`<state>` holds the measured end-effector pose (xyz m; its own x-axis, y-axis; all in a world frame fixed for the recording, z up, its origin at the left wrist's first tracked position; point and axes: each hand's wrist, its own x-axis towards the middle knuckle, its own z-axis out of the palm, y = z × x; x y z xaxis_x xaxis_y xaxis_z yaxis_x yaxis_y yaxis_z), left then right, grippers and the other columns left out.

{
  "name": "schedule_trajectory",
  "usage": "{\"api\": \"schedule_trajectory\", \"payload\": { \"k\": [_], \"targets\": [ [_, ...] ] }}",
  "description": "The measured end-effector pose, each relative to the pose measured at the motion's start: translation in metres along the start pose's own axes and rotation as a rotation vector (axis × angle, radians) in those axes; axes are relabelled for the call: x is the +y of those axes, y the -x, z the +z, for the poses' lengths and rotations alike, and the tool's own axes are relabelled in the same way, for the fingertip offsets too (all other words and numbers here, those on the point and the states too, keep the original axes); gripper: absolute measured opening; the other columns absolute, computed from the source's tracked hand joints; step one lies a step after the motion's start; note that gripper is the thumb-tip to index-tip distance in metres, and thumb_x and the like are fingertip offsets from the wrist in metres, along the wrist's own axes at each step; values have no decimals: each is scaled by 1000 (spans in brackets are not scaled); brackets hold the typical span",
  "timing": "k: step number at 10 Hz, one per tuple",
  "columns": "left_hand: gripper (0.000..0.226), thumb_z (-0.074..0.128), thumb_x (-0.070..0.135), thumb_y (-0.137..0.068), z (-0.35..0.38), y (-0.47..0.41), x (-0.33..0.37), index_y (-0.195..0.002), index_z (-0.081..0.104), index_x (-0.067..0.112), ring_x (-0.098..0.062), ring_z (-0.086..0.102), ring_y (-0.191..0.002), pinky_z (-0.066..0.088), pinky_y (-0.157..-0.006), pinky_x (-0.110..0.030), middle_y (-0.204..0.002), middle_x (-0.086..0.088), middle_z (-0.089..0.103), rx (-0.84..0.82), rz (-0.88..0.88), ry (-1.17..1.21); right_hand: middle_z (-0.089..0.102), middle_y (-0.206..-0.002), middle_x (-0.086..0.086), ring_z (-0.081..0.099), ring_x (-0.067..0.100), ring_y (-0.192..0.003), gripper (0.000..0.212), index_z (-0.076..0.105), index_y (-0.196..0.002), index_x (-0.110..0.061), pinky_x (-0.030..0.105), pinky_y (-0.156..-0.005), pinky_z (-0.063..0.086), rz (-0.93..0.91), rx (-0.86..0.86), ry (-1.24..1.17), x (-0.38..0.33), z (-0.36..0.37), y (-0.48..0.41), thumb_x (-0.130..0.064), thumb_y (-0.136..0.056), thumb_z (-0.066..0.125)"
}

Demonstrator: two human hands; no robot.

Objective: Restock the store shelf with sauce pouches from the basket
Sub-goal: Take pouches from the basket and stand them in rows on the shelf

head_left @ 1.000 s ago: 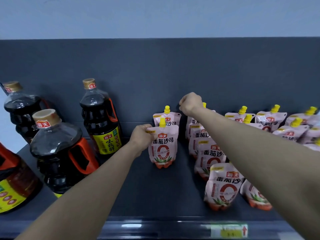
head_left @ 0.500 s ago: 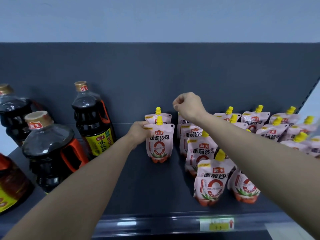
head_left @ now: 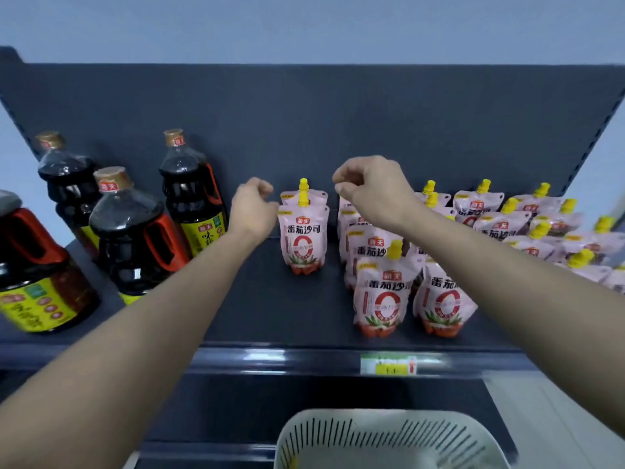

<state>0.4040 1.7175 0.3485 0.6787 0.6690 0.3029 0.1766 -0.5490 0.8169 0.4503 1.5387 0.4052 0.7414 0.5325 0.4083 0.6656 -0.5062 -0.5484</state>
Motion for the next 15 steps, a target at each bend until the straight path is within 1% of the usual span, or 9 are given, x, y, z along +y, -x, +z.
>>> {"api": "schedule_trajectory", "payload": {
  "k": [2,6,7,9,10,11,12,13,15],
  "targets": [
    [20,62,-2,-81,-17,82,13,-77,55,17,-14,53,-75,45,-72,-21,-79,-1,57,-228,105,13,69,-92,4,58,16,-85,21,69,-105,-11,27,-82,45,-160,-82,56,-8,-9,77,-14,-90,54],
    [27,65,17,-83,46,254,-86,-109,63,10,-13,52,-92,40,-78,-25,-103,1,56,-975,-64,-446,69,-109,11,62,29,-102,22,68,-105,-8,36,-88,50,66,-603,255,83,75,234,-18,-91,54],
    [4,57,11,-85,62,284,-120,-84,60,8,-15,51,-76,44,-68,-25,-84,-2,53,-1026,-186,-595,66,-117,8,60,28,-106,25,67,-109,-11,34,-91,48,180,-732,273,101,102,270,-21,-92,52],
    [29,53,3,-83,86,327,-170,-58,40,9,-12,42,-52,33,-40,-19,-60,-3,43,-986,-474,-563,61,-126,7,54,25,-118,30,64,-117,-10,31,-97,42,342,-918,296,141,123,326,-25,-93,56],
    [14,50,6,-85,101,334,-185,-71,51,4,-20,58,-68,42,-49,-23,-78,-9,60,-972,-492,-609,63,-124,7,56,24,-115,29,65,-116,-10,28,-93,43,455,-967,235,160,125,339,-25,-91,60],
    [32,45,5,-91,120,342,-198,-120,55,-3,-32,59,-113,49,-70,-30,-123,-19,59,-868,-561,-576,63,-123,8,57,23,-111,26,65,-115,-11,23,-85,41,510,-1030,235,181,122,349,-19,-91,60],
    [45,43,4,-92,142,346,-203,-135,38,-5,-37,53,-120,46,-92,-37,-132,-22,52,-650,-652,-479,57,-132,7,54,21,-116,38,64,-117,-15,23,-89,40,536,-1132,298,207,113,358,4,-90,46],
    [44,46,10,-93,157,348,-200,-133,39,-7,-38,56,-117,47,-89,-38,-128,-22,55,-655,-728,-416,47,-142,5,43,23,-132,52,59,-127,-18,28,-100,39,493,-1343,426,224,94,363,13,-89,41],
    [26,52,3,-91,177,355,-207,-114,53,-9,-30,62,-103,51,-87,-32,-113,-20,61,-882,-753,-591,34,-153,-2,35,25,-138,75,28,-147,-36,35,-109,37,336,-1677,577,226,81,367,-10,-87,64]
  ]
}}
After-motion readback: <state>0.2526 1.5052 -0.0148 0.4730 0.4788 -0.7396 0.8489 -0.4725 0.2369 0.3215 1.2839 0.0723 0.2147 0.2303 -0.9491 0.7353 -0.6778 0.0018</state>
